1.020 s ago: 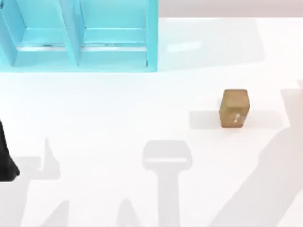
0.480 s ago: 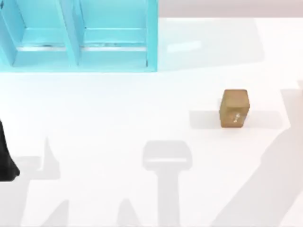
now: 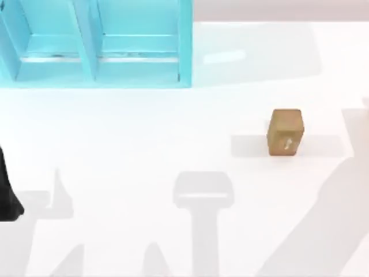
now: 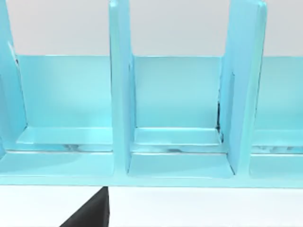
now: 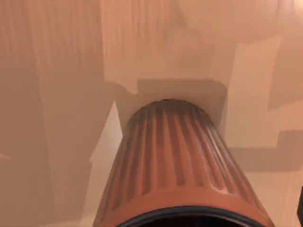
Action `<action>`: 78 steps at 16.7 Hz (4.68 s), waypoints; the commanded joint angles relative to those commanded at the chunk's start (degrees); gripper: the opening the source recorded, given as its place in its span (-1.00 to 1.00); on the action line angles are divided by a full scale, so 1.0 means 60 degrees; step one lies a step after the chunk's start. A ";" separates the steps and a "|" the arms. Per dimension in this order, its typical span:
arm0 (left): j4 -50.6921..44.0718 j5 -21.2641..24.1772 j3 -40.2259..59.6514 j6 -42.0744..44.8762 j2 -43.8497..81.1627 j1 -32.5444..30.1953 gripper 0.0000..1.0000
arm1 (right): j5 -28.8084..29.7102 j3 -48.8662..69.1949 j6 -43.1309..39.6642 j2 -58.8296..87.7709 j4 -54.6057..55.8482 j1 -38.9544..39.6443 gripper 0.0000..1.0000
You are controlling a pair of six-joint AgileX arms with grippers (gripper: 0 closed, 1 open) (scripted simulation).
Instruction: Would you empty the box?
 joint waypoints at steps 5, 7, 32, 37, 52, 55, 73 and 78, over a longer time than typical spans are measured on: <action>0.0000 0.0000 0.0000 0.0000 0.0000 0.0000 1.00 | 0.0000 0.0000 0.0000 0.0000 0.0000 0.0000 -1.00; 0.0000 0.0000 0.0000 0.0000 0.0000 0.0000 1.00 | 0.0000 0.0000 0.0000 0.0000 0.0000 0.0000 -1.00; 0.0000 0.0000 0.0000 0.0000 0.0000 0.0000 1.00 | -0.0015 0.4754 -0.0024 -0.0066 -0.4878 -0.0019 -1.00; 0.0000 0.0000 0.0000 0.0000 0.0000 0.0000 1.00 | 0.0062 0.4243 0.1019 -0.0124 -0.4547 0.1024 -1.00; 0.0000 0.0000 0.0000 0.0000 0.0000 0.0000 1.00 | 0.0632 -0.0318 0.9764 -0.1279 -0.1528 0.9771 -1.00; 0.0000 0.0000 0.0000 0.0000 0.0000 0.0000 1.00 | 0.0638 -0.0371 0.9829 -0.1299 -0.1492 0.9836 -1.00; 0.0000 0.0000 0.0000 0.0000 0.0000 0.0000 1.00 | 0.0636 -0.1483 0.9894 -0.0850 0.0065 0.9895 -0.40; 0.0000 0.0000 0.0000 0.0000 0.0000 0.0000 1.00 | 0.0636 -0.1483 0.9894 -0.0850 0.0065 0.9895 0.36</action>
